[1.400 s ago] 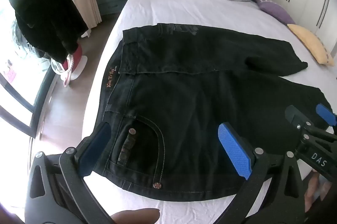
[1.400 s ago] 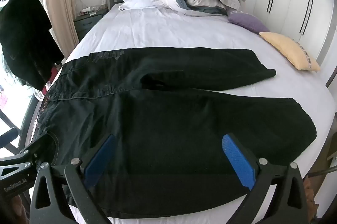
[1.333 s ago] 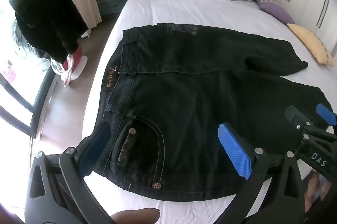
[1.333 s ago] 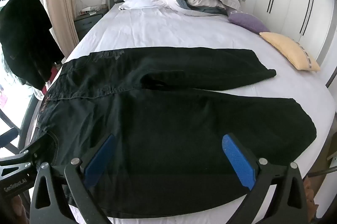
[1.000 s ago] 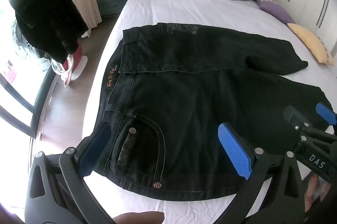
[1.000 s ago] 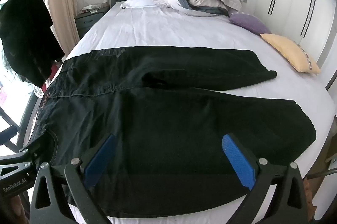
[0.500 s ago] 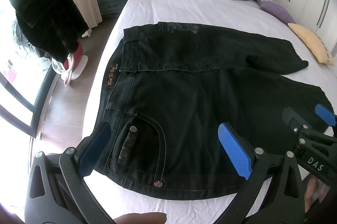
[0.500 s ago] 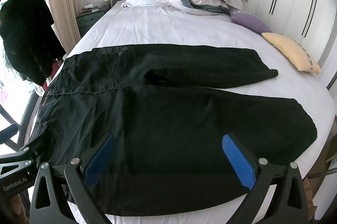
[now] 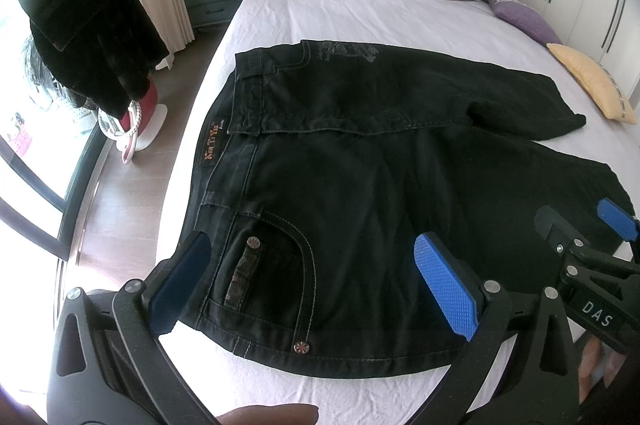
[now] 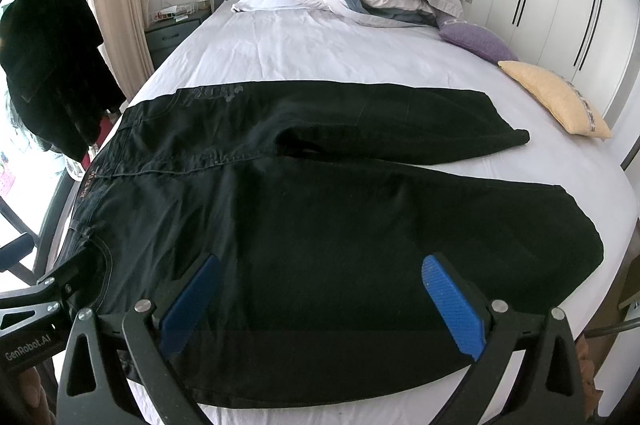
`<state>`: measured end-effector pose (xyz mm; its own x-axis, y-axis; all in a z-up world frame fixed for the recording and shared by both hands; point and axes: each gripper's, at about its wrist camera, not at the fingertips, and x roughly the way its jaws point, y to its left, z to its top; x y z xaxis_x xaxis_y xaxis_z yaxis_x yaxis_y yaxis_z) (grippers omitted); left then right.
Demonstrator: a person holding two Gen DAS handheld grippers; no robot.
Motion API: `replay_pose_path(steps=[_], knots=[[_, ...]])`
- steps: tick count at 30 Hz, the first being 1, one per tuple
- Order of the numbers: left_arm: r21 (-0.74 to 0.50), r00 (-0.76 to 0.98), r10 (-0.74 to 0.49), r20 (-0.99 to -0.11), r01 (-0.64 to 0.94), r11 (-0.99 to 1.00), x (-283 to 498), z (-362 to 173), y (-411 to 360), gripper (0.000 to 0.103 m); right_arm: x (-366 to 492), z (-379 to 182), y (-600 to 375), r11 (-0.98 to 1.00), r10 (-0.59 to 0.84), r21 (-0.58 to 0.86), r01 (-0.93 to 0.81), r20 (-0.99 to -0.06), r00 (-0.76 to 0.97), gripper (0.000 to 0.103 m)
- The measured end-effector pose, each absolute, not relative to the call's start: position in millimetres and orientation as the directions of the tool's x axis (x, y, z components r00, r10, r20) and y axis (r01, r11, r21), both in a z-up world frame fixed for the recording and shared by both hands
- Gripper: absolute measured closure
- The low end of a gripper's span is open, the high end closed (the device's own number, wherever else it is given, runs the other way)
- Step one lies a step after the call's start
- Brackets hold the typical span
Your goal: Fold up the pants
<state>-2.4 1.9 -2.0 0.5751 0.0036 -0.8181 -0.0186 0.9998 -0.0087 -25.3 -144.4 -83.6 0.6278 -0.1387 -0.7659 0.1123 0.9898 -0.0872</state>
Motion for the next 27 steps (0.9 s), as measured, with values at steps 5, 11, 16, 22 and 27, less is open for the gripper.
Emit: replay_pose_path(steps=[5, 11, 16, 22, 27], knots=[[-0.009, 0.576, 0.003, -0.818, -0.018, 1.0, -2.3, -2.1, 1.8, 0.0, -26.6, -85.9, -142.0, 0.99, -0.14, -0.089, 0.113, -0.767, 0.626, 0.0], [-0.008, 0.575, 0.004, -0.818, -0.018, 1.0, -2.2, -2.1, 1.9, 0.0, -27.5, -87.8, -140.6, 0.99, -0.14, -0.089, 0.113, -0.767, 0.626, 0.0], [-0.008, 0.575, 0.004, -0.818, -0.018, 1.0, -2.2, -2.1, 1.8, 0.0, -27.2, -88.6, -140.3, 0.99, -0.14, -0.089, 0.112, -0.769, 0.624, 0.0], [-0.009, 0.575, 0.004, -0.818, -0.019, 1.0, -2.4, -2.3, 1.9, 0.0, -27.3, -88.7, -140.4, 0.99, -0.139, -0.088, 0.112, -0.769, 0.624, 0.0], [-0.008, 0.574, 0.004, -0.819, -0.018, 1.0, -2.2, -2.3, 1.7, 0.0, -27.5, -88.6, -140.5, 0.99, -0.138, -0.088, 0.111, -0.77, 0.623, 0.0]])
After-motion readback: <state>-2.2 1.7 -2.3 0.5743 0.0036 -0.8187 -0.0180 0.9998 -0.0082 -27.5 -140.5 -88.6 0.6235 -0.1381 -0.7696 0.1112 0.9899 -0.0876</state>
